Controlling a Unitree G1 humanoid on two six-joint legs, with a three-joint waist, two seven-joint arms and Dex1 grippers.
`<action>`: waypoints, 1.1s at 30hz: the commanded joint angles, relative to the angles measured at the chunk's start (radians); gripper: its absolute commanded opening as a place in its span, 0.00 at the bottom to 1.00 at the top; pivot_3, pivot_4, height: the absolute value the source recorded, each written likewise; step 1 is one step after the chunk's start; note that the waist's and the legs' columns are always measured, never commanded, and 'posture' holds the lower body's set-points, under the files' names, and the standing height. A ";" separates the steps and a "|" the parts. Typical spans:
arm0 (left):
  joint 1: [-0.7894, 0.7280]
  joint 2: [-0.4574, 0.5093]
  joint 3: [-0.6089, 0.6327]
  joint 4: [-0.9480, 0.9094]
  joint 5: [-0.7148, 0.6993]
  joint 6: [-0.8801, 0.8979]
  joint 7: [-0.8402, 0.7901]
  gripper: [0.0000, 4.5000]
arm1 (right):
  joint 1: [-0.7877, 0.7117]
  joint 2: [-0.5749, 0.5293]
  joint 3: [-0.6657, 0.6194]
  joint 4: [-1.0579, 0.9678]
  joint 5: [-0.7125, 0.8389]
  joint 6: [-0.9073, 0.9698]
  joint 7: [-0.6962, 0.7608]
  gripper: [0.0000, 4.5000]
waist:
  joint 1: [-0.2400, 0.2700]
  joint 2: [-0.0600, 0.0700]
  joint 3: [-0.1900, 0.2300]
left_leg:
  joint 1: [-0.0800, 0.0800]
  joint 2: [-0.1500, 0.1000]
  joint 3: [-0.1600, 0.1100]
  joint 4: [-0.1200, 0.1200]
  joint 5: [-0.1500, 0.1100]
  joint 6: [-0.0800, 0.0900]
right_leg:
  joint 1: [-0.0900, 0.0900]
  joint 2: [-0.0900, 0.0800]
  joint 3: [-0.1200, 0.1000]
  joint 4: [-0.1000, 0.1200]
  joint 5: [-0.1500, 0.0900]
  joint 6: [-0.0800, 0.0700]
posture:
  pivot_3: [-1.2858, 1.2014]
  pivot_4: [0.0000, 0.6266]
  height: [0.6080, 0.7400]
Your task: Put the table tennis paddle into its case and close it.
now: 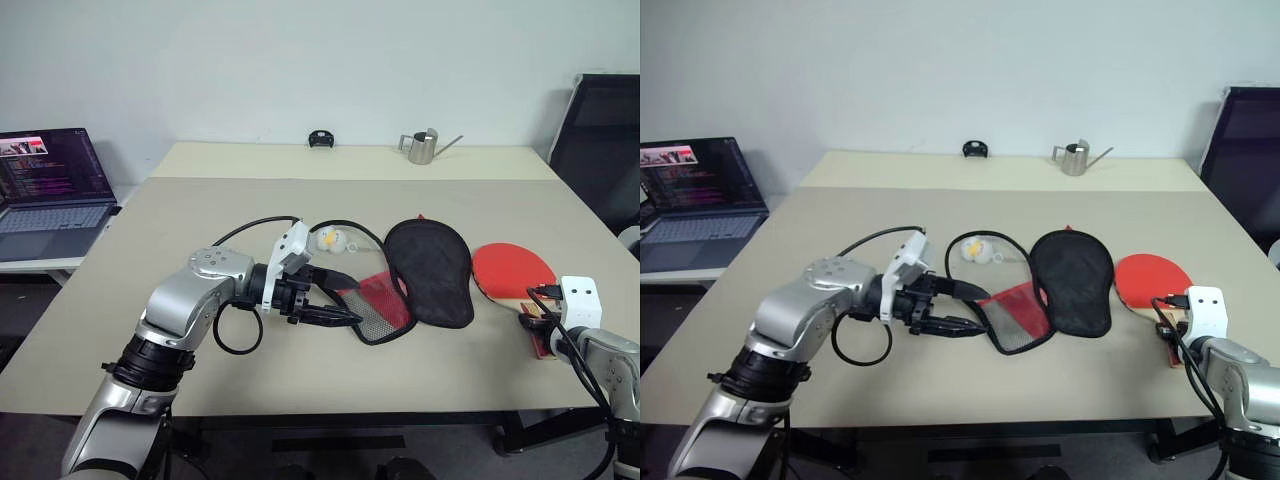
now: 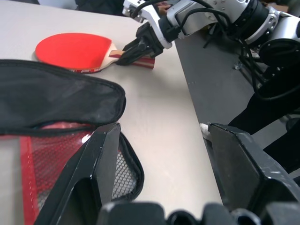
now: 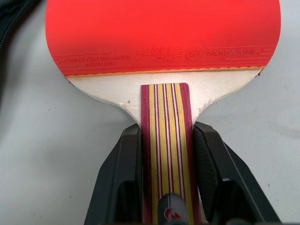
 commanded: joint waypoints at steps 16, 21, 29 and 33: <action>0.022 0.034 0.077 -0.049 -0.031 0.020 0.041 0.73 | -0.290 0.027 -0.083 -0.140 0.041 0.186 -0.084 0.25 | -0.001 0.011 0.007 | 0.004 0.000 0.000 -0.003 0.000 0.000 | 0.002 0.000 0.000 -0.001 0.000 0.000 | 0.52 0.24 1.00; 0.027 0.032 0.081 -0.057 -0.036 0.025 0.055 0.73 | -0.386 0.153 -0.030 -0.177 0.051 0.238 -0.132 0.25 | -0.002 0.011 0.008 | 0.003 0.000 0.000 -0.003 0.000 0.000 | 0.002 0.000 0.000 -0.002 0.000 0.000 | 0.52 0.24 1.00; 0.037 0.035 0.085 -0.072 -0.044 0.030 0.072 0.73 | -0.440 0.373 0.022 -0.189 0.037 0.266 -0.214 0.25 | 0.000 0.013 0.008 | -0.009 0.000 0.000 -0.002 0.000 -0.001 | -0.011 -0.001 0.000 0.001 0.000 0.000 | 0.52 0.24 1.00; 0.044 0.035 0.088 -0.080 -0.048 0.034 0.078 0.73 | -0.424 0.433 0.062 -0.168 0.020 0.231 -0.236 0.25 | 0.001 0.013 0.008 | -0.013 -0.001 0.000 -0.002 0.000 -0.001 | -0.015 -0.001 0.000 0.000 0.000 -0.001 | 0.52 0.24 1.00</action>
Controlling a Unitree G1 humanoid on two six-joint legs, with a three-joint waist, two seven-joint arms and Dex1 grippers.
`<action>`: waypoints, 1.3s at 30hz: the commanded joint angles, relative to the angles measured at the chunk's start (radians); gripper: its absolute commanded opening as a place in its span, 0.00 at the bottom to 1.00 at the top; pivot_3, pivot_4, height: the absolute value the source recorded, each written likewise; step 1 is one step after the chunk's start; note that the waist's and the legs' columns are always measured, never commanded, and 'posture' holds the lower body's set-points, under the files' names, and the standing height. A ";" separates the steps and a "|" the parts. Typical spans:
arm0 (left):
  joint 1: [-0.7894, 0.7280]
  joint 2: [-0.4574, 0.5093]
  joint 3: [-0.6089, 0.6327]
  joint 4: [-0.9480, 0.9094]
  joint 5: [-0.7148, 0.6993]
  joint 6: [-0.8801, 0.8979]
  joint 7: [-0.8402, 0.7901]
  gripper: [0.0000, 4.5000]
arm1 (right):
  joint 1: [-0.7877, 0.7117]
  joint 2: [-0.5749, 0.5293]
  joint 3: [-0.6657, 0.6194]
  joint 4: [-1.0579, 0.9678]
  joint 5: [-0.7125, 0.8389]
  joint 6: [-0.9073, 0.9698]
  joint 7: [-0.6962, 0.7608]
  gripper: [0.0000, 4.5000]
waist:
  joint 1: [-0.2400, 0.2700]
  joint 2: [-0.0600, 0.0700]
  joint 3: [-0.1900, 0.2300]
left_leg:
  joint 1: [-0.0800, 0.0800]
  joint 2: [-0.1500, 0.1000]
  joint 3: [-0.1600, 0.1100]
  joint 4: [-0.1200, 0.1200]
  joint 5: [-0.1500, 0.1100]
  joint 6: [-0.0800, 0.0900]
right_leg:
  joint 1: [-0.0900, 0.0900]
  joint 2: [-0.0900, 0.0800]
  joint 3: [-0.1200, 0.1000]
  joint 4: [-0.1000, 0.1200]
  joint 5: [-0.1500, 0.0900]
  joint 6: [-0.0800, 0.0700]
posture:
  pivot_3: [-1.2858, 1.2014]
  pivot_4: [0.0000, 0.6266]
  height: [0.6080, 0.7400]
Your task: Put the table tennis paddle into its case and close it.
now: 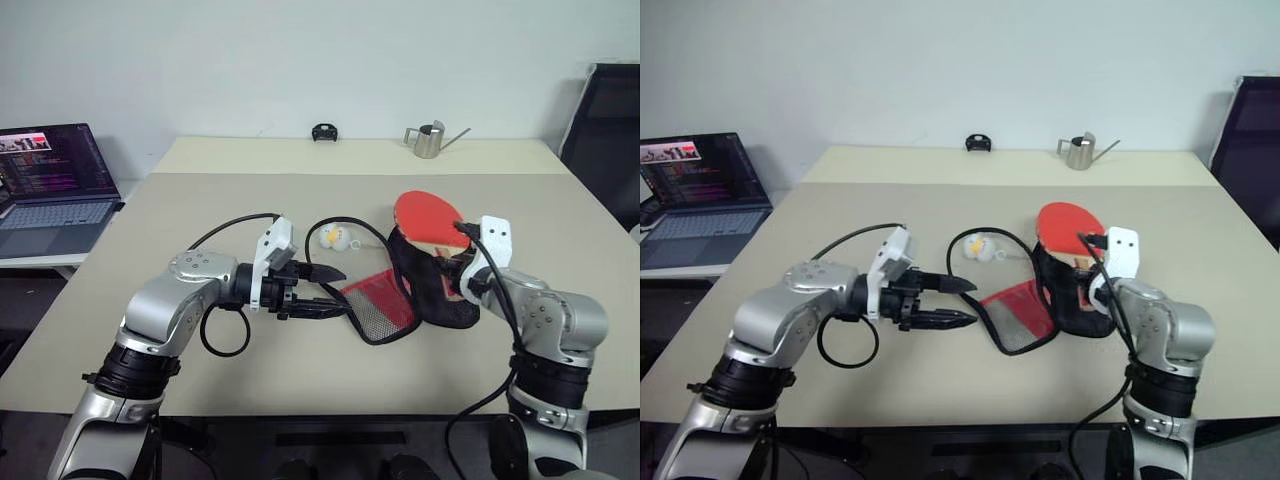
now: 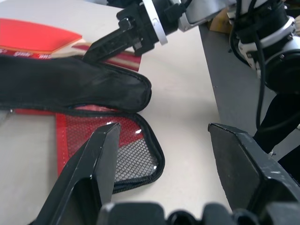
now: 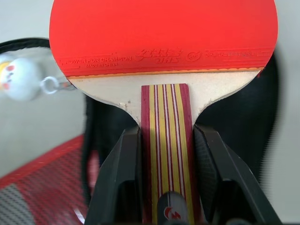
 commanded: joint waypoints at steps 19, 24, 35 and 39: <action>-0.002 0.006 0.019 -0.036 -0.026 -0.003 0.013 0.73 | 0.076 -0.032 0.080 0.081 -0.079 -0.186 0.020 0.25 | -0.002 0.000 0.000 | 0.001 0.000 0.001 0.000 0.000 0.000 | 0.000 0.001 0.000 0.000 0.000 0.000 | 0.52 0.24 1.00; 0.000 0.009 0.019 -0.038 -0.027 -0.002 0.010 0.73 | 0.095 -0.050 0.096 0.076 -0.084 -0.186 0.028 0.25 | -0.002 0.000 0.000 | 0.001 0.000 0.001 0.000 0.000 0.000 | 0.000 0.001 0.000 0.000 0.000 0.000 | 0.52 0.24 1.00; 0.002 0.008 0.018 -0.039 -0.026 -0.001 0.012 0.73 | 0.126 -0.053 0.102 0.080 -0.097 -0.193 0.019 0.33 | -0.002 0.000 0.000 | 0.001 0.000 0.001 0.000 0.000 0.000 | 0.000 0.001 0.000 0.000 0.000 0.000 | 0.52 0.24 1.00; 0.004 0.008 0.018 -0.039 -0.026 -0.001 0.012 0.73 | 0.131 -0.047 0.099 0.076 -0.100 -0.200 0.017 0.59 | -0.002 0.000 0.000 | 0.001 0.000 0.001 0.000 0.000 0.000 | 0.000 0.001 0.000 0.000 0.000 0.000 | 0.52 0.24 1.00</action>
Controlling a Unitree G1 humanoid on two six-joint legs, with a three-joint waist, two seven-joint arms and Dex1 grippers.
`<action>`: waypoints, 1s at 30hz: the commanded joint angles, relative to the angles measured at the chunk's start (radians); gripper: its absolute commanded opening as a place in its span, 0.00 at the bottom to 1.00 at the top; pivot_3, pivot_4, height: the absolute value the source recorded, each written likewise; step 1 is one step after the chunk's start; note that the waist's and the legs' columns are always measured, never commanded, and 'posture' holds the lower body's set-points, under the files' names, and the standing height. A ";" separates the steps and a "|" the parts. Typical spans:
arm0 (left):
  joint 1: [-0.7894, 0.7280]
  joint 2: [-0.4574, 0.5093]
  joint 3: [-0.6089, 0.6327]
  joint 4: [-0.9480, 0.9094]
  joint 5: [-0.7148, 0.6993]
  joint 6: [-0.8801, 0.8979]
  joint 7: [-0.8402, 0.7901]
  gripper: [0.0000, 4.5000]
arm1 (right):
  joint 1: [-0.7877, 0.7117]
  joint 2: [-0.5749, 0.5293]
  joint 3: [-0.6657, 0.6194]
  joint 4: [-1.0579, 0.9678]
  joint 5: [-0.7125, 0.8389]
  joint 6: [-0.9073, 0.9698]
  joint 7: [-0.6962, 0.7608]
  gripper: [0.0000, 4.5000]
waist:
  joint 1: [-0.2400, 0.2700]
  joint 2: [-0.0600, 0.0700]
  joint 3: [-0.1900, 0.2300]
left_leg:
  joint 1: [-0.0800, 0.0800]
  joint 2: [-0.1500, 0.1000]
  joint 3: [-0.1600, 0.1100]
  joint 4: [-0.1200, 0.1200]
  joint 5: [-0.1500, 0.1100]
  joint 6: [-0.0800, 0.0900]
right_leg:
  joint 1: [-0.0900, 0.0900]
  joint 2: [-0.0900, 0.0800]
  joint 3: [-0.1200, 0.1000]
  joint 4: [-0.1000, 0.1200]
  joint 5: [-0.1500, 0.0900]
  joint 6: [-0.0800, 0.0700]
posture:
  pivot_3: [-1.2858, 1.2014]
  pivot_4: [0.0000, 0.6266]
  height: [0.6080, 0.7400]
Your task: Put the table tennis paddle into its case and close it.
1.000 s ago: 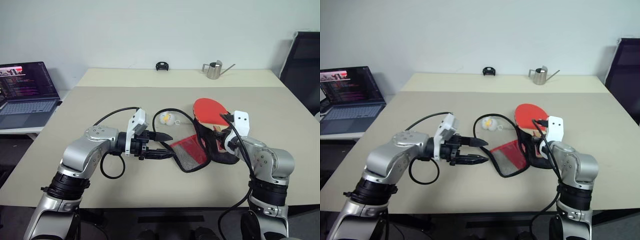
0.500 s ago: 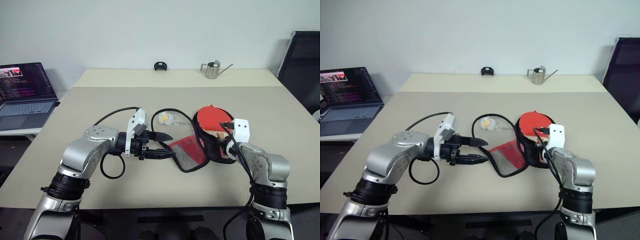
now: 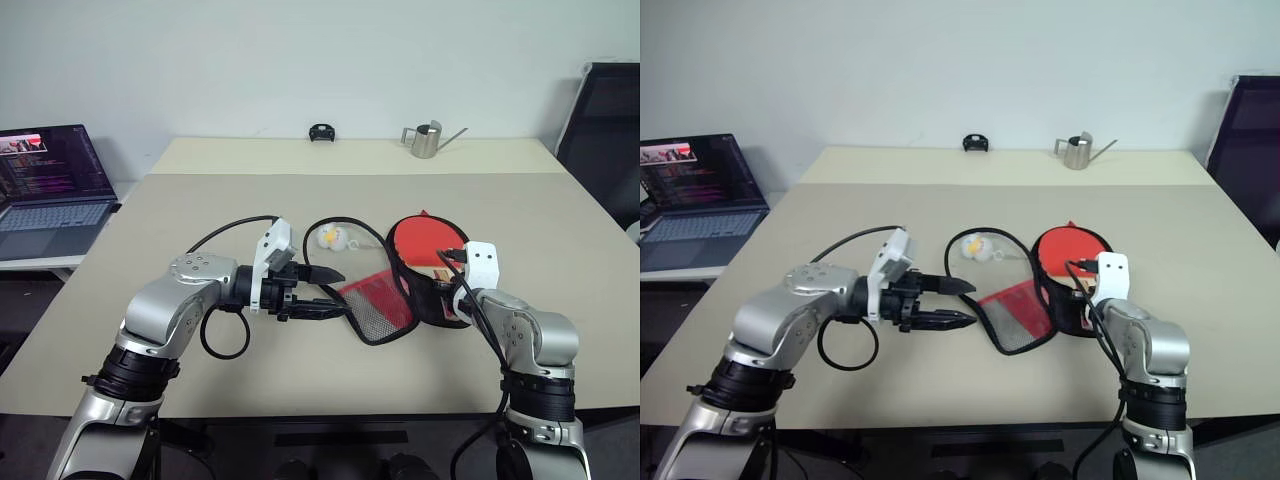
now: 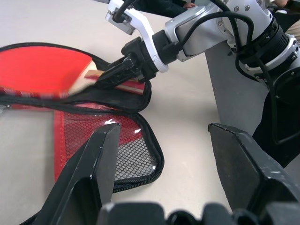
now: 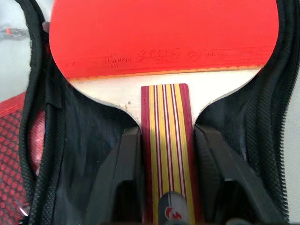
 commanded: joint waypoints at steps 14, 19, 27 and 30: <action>0.027 -0.024 0.040 -0.021 0.020 -0.025 0.109 0.73 | 0.036 -0.045 -0.082 -0.310 0.171 0.164 0.148 0.99 | 0.001 0.000 0.000 | 0.000 0.000 0.000 0.000 0.000 0.000 | 0.000 0.000 0.000 0.000 0.000 0.000 | 0.52 0.24 1.00; 0.030 -0.062 0.034 0.009 0.056 -0.040 0.187 0.73 | 0.011 -0.225 -0.082 -0.306 0.222 0.096 0.291 0.99 | 0.002 0.000 0.000 | 0.001 0.000 -0.001 0.001 0.000 0.000 | 0.001 0.000 -0.001 0.000 0.000 0.000 | 0.52 0.24 1.00; 0.055 -0.077 0.063 0.057 0.091 -0.046 0.281 0.73 | 0.016 -0.502 -0.052 -0.296 0.338 -0.030 0.589 0.99 | 0.000 -0.001 0.000 | 0.001 0.000 -0.001 0.000 0.000 0.001 | 0.002 0.000 -0.001 -0.001 0.000 0.000 | 0.52 0.24 1.00; 0.079 -0.089 0.080 0.073 0.114 -0.048 0.347 0.73 | -0.003 -0.533 -0.071 -0.297 0.399 -0.048 0.652 0.99 | 0.000 -0.001 0.000 | 0.001 0.000 -0.001 0.000 0.000 0.000 | 0.002 0.000 -0.001 0.000 0.000 0.000 | 0.52 0.24 1.00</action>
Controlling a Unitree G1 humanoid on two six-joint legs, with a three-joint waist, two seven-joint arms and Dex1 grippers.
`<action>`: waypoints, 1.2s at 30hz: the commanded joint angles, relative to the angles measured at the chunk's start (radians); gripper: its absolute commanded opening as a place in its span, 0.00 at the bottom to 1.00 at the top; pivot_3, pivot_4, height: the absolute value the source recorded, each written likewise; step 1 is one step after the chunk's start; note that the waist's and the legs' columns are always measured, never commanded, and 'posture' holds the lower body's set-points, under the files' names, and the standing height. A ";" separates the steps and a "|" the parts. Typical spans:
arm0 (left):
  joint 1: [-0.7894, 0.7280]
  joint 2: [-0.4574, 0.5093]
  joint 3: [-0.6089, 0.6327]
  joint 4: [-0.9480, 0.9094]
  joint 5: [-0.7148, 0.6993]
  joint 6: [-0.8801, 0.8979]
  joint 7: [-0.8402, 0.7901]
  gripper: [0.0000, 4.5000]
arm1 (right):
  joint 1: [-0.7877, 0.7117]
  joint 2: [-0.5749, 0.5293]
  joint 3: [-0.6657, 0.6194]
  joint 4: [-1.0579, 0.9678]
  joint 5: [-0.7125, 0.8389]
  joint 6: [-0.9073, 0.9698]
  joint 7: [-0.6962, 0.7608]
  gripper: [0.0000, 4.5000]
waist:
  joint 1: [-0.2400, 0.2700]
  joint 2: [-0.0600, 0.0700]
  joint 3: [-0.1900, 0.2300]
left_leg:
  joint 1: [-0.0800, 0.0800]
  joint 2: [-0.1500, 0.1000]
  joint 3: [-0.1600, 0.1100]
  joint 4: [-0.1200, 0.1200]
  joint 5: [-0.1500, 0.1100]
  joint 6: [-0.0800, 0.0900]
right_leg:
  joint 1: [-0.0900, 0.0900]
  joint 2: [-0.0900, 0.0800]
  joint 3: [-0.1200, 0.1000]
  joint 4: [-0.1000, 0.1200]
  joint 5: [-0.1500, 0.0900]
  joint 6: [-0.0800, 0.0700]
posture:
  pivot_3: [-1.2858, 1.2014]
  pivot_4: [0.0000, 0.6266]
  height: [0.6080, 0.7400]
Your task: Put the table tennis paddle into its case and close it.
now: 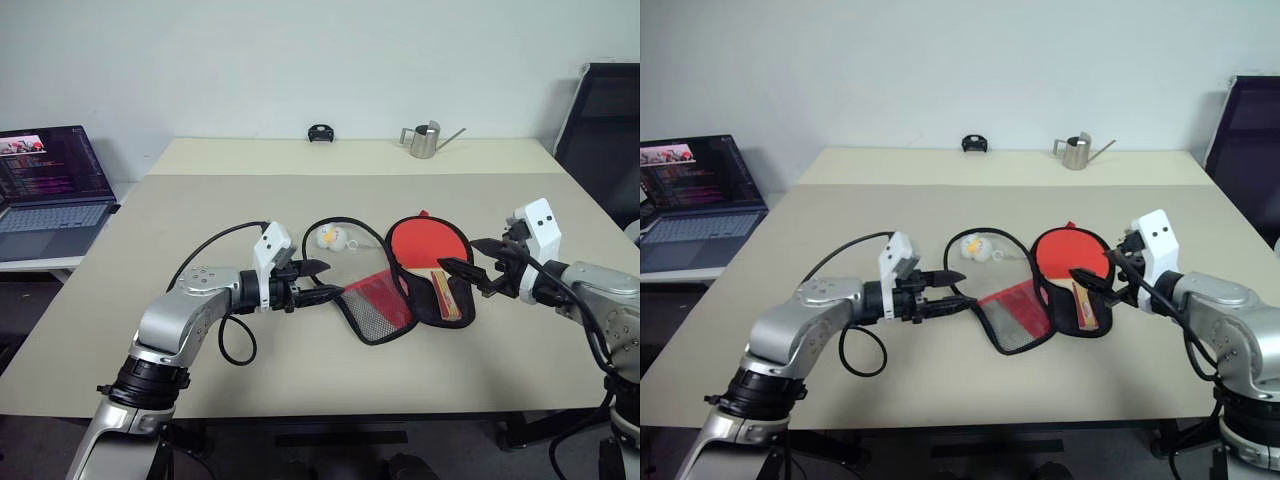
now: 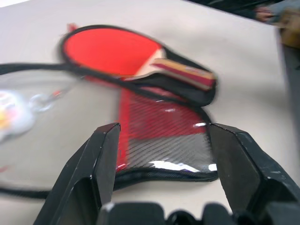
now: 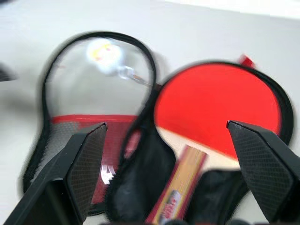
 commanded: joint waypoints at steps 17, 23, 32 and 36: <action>-0.026 -0.046 0.079 0.352 0.257 -0.171 0.329 0.73 | 0.003 -0.152 -0.021 -0.040 0.201 -0.137 0.213 0.99 | 0.009 -0.002 0.001 | 0.000 -0.001 0.000 0.000 0.000 0.000 | 0.000 -0.002 -0.001 0.000 0.000 0.000 | 0.52 0.24 1.00; -0.092 -0.099 0.053 0.503 0.312 -0.250 0.335 0.73 | 0.016 -0.174 -0.021 -0.039 0.206 -0.160 0.223 0.99 | 0.015 -0.002 0.001 | -0.001 -0.001 0.000 0.000 0.000 0.000 | 0.000 -0.002 -0.001 0.000 0.000 0.000 | 0.52 0.24 1.00; -0.204 -0.219 0.029 0.697 0.350 -0.356 0.313 0.73 | 0.038 -0.189 -0.026 -0.043 0.215 -0.176 0.218 0.99 | 0.050 -0.003 0.001 | -0.001 -0.002 -0.001 0.002 0.000 0.000 | 0.001 -0.003 -0.003 0.000 0.000 0.000 | 0.52 0.24 1.00; -0.256 -0.272 0.022 0.775 0.364 -0.400 0.298 0.73 | 0.045 -0.192 -0.027 -0.046 0.217 -0.183 0.214 0.99 | 0.057 -0.003 0.001 | -0.001 -0.003 -0.001 0.002 0.000 0.000 | 0.001 -0.004 -0.003 0.000 0.000 0.000 | 0.52 0.24 1.00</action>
